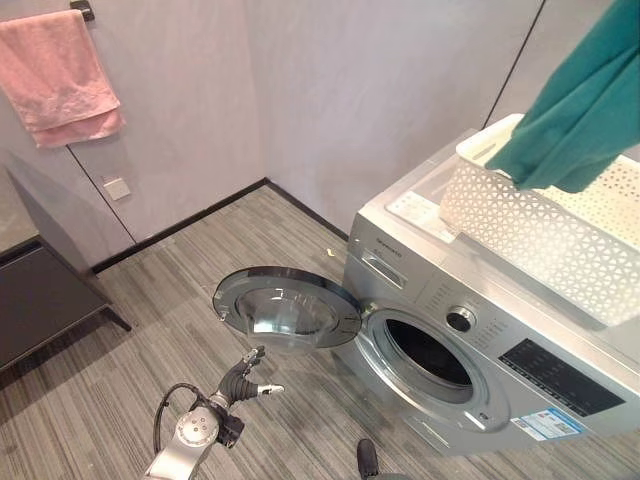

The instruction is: Grab the laundry basket,head to the washer,open it,put in the laundry and shut it.

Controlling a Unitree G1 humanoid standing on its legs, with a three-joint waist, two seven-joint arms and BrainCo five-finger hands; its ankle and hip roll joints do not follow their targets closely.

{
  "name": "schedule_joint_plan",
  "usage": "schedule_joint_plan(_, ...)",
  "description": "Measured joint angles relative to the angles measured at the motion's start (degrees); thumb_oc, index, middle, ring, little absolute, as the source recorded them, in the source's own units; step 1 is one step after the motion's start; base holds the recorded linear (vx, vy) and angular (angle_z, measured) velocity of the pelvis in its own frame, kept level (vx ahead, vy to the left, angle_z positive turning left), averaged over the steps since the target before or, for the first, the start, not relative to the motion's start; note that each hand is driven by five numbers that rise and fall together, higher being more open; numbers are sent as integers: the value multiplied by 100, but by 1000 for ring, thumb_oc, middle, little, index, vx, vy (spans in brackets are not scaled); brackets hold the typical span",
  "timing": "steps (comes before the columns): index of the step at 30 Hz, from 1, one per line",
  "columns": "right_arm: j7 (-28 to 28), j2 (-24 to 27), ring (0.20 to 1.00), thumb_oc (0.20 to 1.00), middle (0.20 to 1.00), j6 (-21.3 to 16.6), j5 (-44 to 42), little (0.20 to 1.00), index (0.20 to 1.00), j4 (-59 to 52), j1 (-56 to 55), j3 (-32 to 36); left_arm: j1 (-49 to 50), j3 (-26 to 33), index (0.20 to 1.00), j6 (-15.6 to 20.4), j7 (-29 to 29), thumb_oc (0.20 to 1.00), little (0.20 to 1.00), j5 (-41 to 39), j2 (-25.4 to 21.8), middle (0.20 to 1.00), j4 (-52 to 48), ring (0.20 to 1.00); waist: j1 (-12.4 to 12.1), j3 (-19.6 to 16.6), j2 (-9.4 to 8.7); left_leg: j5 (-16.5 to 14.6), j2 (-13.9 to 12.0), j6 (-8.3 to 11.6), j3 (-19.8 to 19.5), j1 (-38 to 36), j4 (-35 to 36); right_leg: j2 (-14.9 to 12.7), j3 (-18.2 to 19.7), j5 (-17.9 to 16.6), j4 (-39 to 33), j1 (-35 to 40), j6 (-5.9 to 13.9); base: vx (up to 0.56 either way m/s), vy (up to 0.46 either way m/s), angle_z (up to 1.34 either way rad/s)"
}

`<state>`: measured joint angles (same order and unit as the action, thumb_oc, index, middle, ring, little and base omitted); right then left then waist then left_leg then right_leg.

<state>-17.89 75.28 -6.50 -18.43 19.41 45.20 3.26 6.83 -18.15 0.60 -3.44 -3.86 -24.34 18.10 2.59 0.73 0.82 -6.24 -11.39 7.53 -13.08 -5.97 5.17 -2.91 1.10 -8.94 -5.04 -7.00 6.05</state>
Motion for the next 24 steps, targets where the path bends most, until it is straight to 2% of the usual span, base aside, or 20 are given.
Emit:
schedule_joint_plan(2, -36, -10, 200, 200, 200, -70, -63, 200, 200, -222, -182, 195, -3, 7, 1000, 3, 7, 1000, 1000, 3, 1, 1000, 0, 1000, 108, -7, -3, -9, 11, -13, 29, -8, 1, -8, 13, 9, -11, 2, 12, 1, 6, -3)
schedule_joint_plan(5, -63, -27, 200, 200, 200, -184, -130, 200, 200, -434, -331, 370, -12, 11, 1000, 3, 13, 1000, 1000, 30, 21, 1000, 7, 1000, 163, -9, -5, -11, 11, -14, 82, -33, 2, 4, 63, 9, -22, -8, 13, -8, 14, -7)
schedule_joint_plan(6, -64, -55, 200, 200, 200, -247, -157, 200, 200, -795, -693, 681, -4, 22, 1000, 5, 49, 1000, 1000, 46, 57, 1000, 8, 1000, 136, -13, -1, -20, 11, -17, 109, -52, 2, 7, 84, 7, -20, -5, 11, -8, 16, -12)
schedule_joint_plan(8, -56, -94, 200, 200, 200, -244, -155, 200, 200, -1098, -1028, 893, -3, 56, 1000, 4, 52, 1000, 1000, 48, 99, 1000, 14, 1000, 147, -14, -1, -25, 24, -21, 134, -81, 1, 10, 135, -6, 1, -9, 19, -6, 15, -12)
schedule_joint_plan(9, -37, -270, 200, 200, 200, -249, -147, 200, 200, -1637, -1630, 1336, -3, 135, 1000, 4, 65, 1000, 1000, 52, 199, 1000, 19, 1000, 156, -22, -13, -41, 33, -26, 152, -91, 2, 3, 148, 3, 1, -6, 27, -19, 7, -8)
schedule_joint_plan(12, 104, -533, 200, 200, 200, -268, -87, 200, 200, -2252, -2310, 1566, -4, 166, 1000, 6, 78, 1000, 1000, 113, 224, 1000, 31, 1000, 237, -33, -31, -59, 55, -47, 233, -111, 2, -3, 193, 9, 2, -18, 40, 0, 6, -8)
schedule_joint_plan(15, 341, -1302, 200, 200, 200, -262, -47, 200, 200, -3010, -3223, 1933, 21, 174, 1000, 2, 78, 1000, 1000, 224, 230, 1000, 35, 1000, 287, -51, -70, -96, 68, -63, 324, -196, 5, 13, 311, -8, 2, -8, 85, -11, 6, -17)
schedule_joint_plan(17, 505, -1465, 200, 200, 200, -247, -47, 200, 200, -3082, -3410, 1905, 12, 183, 1000, 0, 78, 1000, 1000, 232, 238, 1000, 31, 1000, 355, -56, -60, -106, 108, -76, 384, -211, 3, -9, 362, -21, 3, -24, 116, -21, 9, -17)
schedule_joint_plan(19, 711, -1950, 200, 200, 200, -227, -55, 200, 200, -3370, -3846, 2034, 21, 228, 1000, 1, 78, 1000, 1000, 259, 240, 1000, 30, 1000, 441, -72, -96, -110, 116, -82, 431, -223, 4, -8, 390, -20, 3, -34, 126, -17, 7, -8)
schedule_joint_plan(24, 1344, -2488, 200, 200, 200, -215, -55, 200, 200, -4062, -4758, 2024, 50, 250, 1000, 5, 73, 1000, 1000, 264, 248, 1000, 20, 1000, 470, -88, -116, -130, 123, -100, 570, -304, 9, 11, 501, -22, 3, -30, 140, -13, 5, -13)
